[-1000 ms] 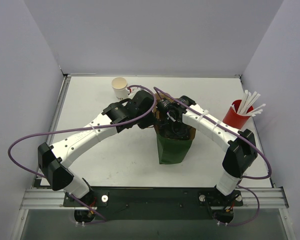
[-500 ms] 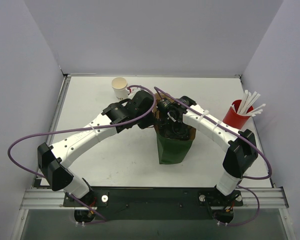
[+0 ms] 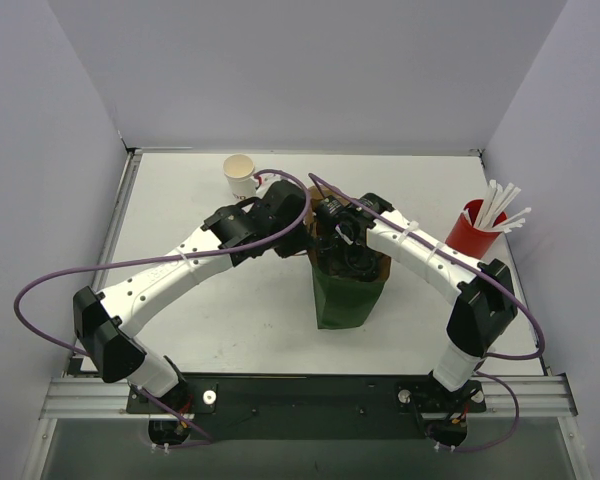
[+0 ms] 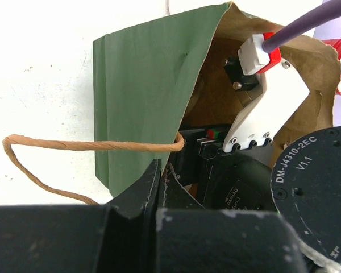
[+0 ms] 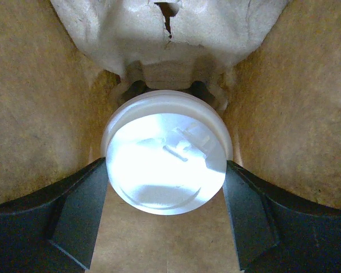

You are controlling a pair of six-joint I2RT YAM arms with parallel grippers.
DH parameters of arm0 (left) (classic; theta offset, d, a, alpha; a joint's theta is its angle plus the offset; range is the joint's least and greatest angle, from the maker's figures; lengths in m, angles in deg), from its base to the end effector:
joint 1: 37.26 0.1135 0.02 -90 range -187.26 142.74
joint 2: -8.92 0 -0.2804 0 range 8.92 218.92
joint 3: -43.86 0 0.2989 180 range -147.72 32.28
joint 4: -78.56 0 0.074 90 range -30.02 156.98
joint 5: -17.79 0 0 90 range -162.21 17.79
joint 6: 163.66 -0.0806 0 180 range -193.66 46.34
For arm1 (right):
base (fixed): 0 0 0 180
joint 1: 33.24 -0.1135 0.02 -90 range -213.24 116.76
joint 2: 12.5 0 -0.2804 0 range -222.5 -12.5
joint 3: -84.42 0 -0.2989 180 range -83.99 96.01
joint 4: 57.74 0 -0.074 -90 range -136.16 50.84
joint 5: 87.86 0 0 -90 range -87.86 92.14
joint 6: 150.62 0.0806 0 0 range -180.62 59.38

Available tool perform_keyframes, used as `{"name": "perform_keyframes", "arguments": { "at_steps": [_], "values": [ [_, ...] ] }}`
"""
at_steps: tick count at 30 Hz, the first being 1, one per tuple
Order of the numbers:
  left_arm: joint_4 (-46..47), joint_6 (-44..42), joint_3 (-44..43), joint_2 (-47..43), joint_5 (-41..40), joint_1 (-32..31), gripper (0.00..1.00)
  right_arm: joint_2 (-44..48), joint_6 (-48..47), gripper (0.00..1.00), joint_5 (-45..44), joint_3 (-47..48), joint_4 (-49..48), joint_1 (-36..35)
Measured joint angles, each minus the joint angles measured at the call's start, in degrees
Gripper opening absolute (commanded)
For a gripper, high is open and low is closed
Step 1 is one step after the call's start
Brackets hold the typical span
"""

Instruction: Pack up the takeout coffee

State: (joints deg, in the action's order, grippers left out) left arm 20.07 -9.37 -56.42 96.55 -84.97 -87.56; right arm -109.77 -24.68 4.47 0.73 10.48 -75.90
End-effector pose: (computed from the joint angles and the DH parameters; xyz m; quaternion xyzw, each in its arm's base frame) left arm 0.2733 -0.3013 0.3496 -0.1536 0.9090 -0.2587 0.2885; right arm 0.2987 0.2797 0.2422 -0.0613 0.9814 0.1299 0.1271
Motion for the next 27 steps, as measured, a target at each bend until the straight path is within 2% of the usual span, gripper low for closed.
{"name": "perform_keyframes", "arguments": {
  "at_steps": [27],
  "values": [
    [0.0, -3.8, 0.17, -0.52, 2.97, 1.29, 0.0, -1.01, 0.02, 0.4, -3.32, -1.07, -5.73, -0.13]
  ]
}}
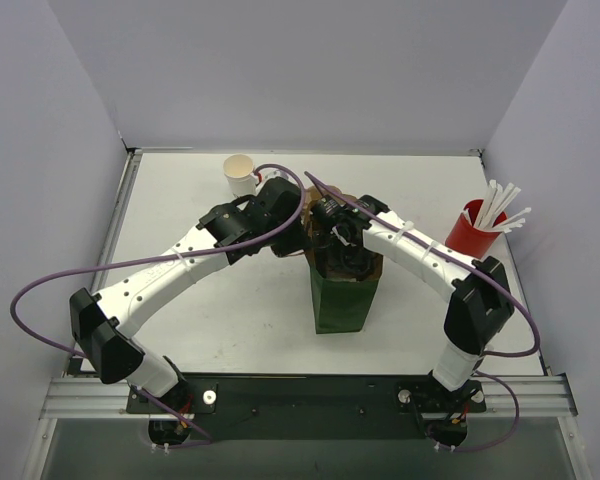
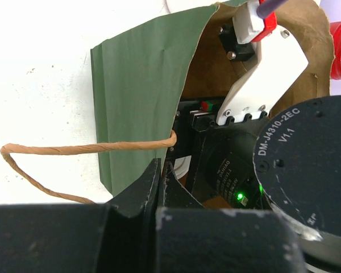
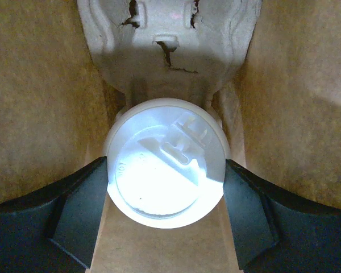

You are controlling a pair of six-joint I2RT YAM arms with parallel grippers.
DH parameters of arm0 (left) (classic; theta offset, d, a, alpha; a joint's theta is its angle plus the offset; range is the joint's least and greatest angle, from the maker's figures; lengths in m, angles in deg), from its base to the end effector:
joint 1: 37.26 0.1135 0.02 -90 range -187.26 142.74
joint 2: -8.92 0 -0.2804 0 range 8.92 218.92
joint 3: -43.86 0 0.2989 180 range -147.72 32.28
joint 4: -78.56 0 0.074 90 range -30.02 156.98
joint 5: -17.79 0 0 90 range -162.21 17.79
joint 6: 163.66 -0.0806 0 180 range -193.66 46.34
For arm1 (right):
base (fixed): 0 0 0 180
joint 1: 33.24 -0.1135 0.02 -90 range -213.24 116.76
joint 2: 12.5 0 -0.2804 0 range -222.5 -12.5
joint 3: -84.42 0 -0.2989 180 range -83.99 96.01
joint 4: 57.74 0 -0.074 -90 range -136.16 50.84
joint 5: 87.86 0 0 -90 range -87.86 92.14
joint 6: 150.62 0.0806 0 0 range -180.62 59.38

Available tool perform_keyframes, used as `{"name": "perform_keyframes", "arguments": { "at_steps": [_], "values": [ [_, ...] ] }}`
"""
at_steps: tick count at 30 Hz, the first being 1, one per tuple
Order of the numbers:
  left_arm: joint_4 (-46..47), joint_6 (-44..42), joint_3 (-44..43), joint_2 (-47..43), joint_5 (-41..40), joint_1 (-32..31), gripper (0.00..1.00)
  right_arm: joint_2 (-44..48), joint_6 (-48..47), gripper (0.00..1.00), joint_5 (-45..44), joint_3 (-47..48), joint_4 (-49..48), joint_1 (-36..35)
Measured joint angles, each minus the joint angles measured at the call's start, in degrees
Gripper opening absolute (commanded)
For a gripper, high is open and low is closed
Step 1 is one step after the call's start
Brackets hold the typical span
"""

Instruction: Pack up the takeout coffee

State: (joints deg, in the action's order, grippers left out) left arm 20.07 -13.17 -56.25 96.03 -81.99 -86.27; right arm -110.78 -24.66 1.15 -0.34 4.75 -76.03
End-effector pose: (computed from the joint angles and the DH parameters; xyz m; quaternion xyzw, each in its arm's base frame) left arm 0.2758 -0.2965 0.3514 -0.1243 0.9143 -0.2626 0.2822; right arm 0.3113 0.2863 0.2344 -0.0564 0.9756 0.1279 0.1692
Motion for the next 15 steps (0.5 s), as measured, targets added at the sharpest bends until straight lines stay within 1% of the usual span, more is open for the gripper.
{"name": "perform_keyframes", "arguments": {
  "at_steps": [15],
  "values": [
    [-0.02, -1.22, 0.0, -0.33, 0.2, -0.44, 0.0, -0.87, 0.0, 0.4, -0.28, 0.04, -0.2, -0.07]
  ]
}}
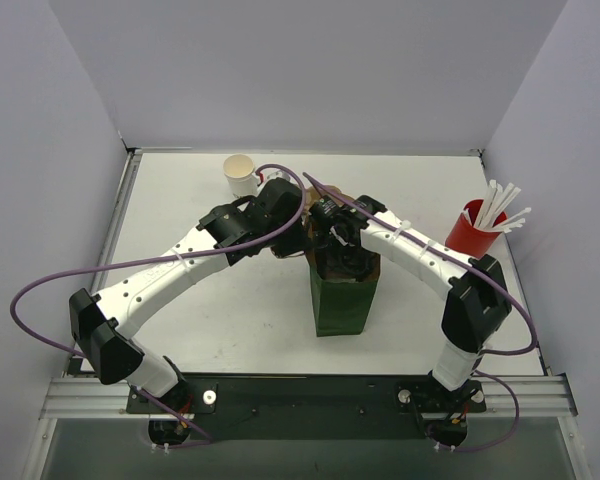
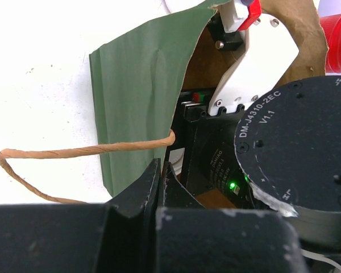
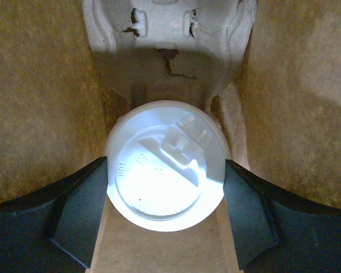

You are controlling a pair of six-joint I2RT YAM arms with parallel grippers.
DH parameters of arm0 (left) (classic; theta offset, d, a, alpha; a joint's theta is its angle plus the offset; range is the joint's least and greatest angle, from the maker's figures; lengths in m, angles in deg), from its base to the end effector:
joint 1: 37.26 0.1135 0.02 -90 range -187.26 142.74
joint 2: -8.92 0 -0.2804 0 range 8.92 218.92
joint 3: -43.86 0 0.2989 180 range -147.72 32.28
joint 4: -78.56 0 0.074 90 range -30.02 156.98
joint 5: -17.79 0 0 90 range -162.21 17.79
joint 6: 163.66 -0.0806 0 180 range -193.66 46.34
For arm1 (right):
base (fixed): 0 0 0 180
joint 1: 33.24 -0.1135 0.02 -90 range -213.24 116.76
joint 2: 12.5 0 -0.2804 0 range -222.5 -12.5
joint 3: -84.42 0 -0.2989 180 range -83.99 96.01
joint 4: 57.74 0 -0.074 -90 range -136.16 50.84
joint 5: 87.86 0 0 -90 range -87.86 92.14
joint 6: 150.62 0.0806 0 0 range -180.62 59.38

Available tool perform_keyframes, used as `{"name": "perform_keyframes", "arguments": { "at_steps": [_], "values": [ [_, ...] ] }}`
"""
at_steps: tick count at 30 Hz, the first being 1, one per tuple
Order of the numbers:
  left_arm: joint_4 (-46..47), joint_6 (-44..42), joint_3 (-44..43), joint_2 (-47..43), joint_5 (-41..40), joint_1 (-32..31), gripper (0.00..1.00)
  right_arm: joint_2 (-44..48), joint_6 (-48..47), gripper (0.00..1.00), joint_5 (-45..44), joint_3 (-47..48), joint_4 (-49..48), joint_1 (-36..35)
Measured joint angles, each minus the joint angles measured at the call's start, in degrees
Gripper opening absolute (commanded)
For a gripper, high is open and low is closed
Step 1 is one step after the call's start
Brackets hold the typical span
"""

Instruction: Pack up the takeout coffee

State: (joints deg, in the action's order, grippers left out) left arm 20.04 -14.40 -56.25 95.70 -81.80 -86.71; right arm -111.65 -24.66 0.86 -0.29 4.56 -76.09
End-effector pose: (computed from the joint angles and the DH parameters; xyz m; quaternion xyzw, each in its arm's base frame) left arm 0.2724 -0.2977 0.3535 -0.1105 0.9152 -0.2636 0.2841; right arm 0.3130 0.2879 0.2288 -0.0565 0.9767 0.1227 0.1665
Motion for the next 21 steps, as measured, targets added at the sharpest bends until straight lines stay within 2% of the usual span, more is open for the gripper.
{"name": "perform_keyframes", "arguments": {
  "at_steps": [21],
  "values": [
    [0.04, 0.02, 0.22, 0.02, 0.22, -0.04, 0.0, -1.42, 0.0, 0.4, -0.46, -0.68, -0.87, -0.66]
  ]
}}
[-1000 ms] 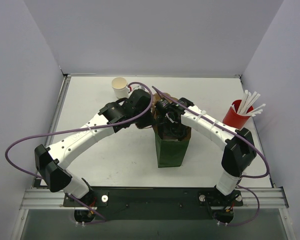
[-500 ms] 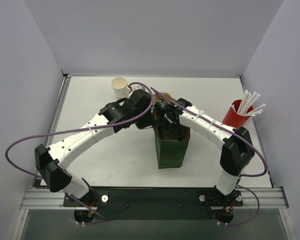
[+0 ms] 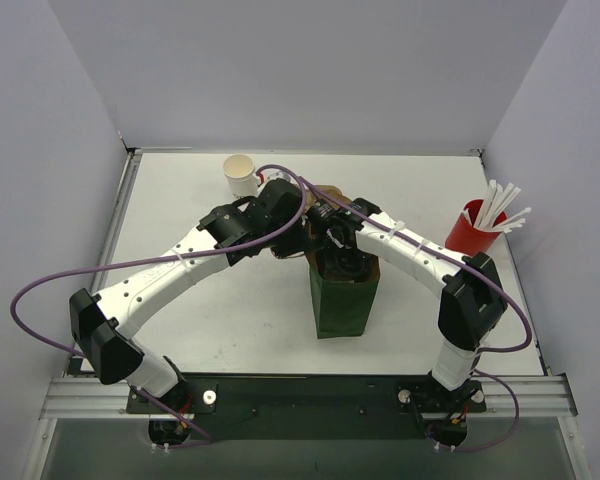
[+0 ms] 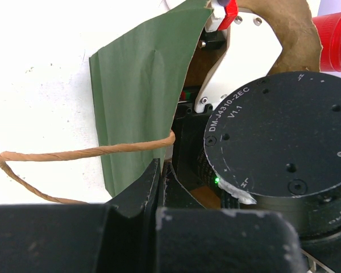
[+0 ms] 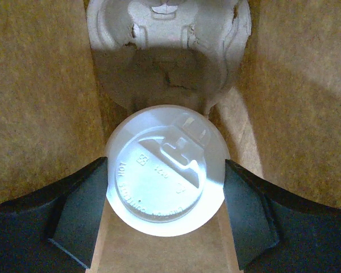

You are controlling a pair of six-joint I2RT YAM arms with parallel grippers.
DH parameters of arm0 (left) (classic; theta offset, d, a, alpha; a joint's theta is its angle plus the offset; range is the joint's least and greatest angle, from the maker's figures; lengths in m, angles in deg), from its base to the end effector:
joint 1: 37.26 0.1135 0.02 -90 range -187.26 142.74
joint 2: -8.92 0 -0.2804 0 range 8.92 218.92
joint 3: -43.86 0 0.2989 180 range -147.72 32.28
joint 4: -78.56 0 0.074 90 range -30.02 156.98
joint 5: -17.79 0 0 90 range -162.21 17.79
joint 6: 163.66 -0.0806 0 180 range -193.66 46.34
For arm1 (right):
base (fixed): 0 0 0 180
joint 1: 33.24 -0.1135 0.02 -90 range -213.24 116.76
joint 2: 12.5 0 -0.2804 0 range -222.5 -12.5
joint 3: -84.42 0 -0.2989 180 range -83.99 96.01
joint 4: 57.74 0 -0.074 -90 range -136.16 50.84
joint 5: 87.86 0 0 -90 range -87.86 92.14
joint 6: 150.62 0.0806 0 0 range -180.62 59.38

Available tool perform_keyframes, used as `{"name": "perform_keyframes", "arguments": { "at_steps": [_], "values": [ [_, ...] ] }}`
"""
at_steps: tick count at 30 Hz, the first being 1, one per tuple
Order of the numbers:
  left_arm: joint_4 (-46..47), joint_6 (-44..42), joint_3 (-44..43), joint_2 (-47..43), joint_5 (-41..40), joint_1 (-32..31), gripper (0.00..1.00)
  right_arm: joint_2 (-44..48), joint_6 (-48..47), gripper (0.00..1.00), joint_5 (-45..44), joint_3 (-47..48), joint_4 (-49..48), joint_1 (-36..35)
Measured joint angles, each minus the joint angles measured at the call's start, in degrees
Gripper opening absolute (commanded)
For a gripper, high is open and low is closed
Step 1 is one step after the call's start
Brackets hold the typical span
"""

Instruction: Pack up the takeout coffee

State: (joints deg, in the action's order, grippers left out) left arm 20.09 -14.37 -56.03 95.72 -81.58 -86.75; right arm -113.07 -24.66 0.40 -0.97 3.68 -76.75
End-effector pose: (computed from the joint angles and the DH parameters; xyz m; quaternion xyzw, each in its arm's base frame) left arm 0.2720 -0.2981 0.3519 -0.1097 0.9160 -0.2636 0.2817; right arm 0.3122 0.2930 0.2154 -0.0616 0.9785 0.1139 0.1603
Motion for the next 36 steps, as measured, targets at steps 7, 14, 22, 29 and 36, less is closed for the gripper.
{"name": "perform_keyframes", "arguments": {
  "at_steps": [7, 14, 22, 29, 36],
  "values": [
    [0.0, 0.0, 0.0, 0.0, 0.0, -0.02, 0.0, 0.07, 0.02, 0.41, -0.39, -0.22, -0.26, -0.04],
    [0.0, 0.0, 0.02, 0.0, 0.0, -0.02, 0.0, 0.2, 0.02, 0.41, -0.44, -0.39, -0.44, -0.04],
    [0.09, 0.0, 0.11, 0.0, 0.0, -0.02, 0.0, 0.17, 0.02, 0.41, -0.44, -0.39, -0.44, -0.04],
    [0.11, 0.0, 0.11, -0.02, 0.0, -0.02, 0.0, 0.2, 0.02, 0.43, -0.44, -0.39, -0.44, -0.04],
    [0.11, 0.0, 0.11, -0.02, 0.0, -0.02, 0.0, 0.22, 0.04, 0.44, -0.46, -0.39, -0.42, -0.04]
  ]
}}
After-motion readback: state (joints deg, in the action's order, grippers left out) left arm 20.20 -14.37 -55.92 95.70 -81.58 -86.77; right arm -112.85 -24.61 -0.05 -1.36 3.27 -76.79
